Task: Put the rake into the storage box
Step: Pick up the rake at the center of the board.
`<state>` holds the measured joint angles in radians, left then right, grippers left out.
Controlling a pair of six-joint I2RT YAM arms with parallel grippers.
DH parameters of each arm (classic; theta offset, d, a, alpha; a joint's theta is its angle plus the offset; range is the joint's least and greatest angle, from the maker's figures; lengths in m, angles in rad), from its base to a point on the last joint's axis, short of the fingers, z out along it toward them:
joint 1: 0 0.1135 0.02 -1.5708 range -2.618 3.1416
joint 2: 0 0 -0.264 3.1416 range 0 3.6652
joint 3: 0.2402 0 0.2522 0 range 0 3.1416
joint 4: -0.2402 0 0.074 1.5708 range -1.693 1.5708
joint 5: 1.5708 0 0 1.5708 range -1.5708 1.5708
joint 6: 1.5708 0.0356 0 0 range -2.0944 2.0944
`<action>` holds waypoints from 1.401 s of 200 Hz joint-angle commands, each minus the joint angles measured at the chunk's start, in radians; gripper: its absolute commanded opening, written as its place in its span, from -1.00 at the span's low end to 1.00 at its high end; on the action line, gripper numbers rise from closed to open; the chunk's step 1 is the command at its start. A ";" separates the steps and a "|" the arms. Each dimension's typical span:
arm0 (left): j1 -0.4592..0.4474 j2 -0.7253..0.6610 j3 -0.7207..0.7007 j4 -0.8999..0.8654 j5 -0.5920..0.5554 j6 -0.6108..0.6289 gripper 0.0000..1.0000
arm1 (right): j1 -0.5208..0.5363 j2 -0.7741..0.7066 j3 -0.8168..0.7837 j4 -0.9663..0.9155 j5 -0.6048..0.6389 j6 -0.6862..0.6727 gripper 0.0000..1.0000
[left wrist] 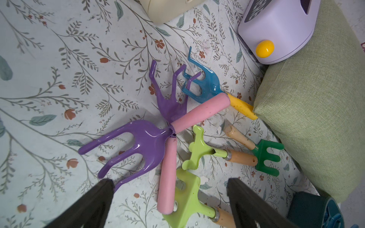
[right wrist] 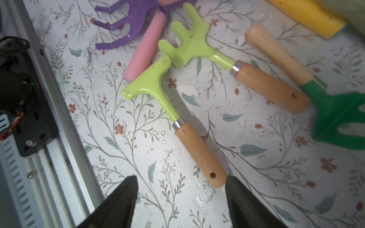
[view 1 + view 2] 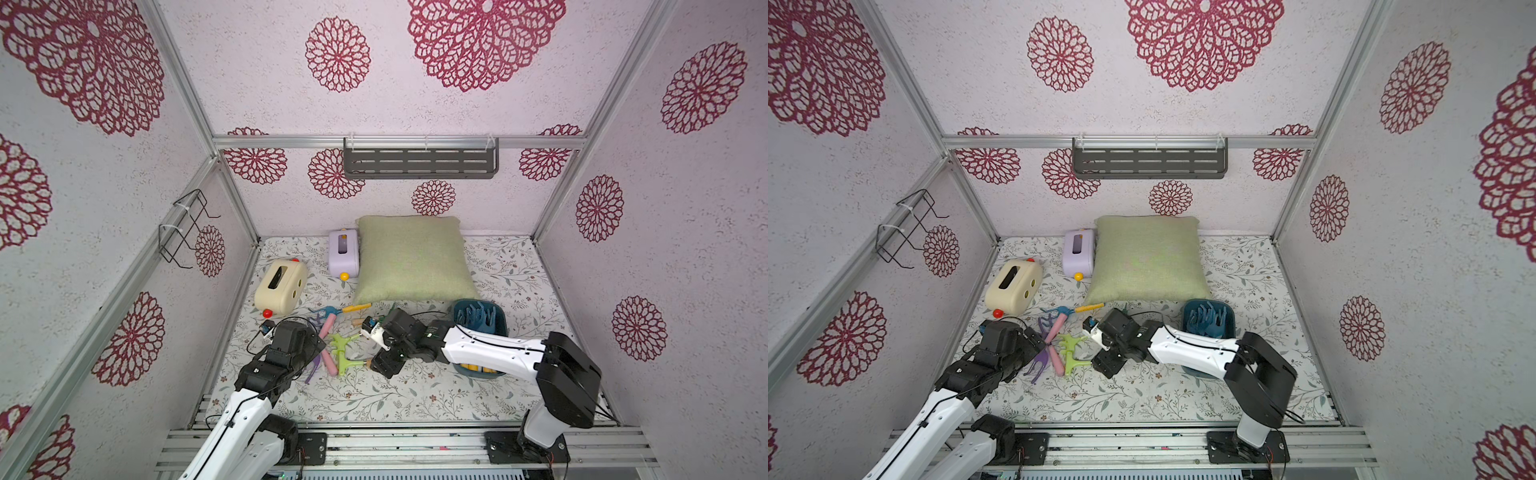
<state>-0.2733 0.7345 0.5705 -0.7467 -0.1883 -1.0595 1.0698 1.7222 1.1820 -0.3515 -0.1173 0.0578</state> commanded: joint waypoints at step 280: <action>0.019 0.105 0.040 0.074 0.046 0.033 0.95 | -0.126 -0.517 -0.367 0.046 0.310 0.412 -0.87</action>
<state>-0.2626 0.7868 0.5556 -0.7139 -0.1425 -1.0615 1.0542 1.3483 0.8661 -0.3138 0.1619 0.2855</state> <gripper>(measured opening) 0.974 0.286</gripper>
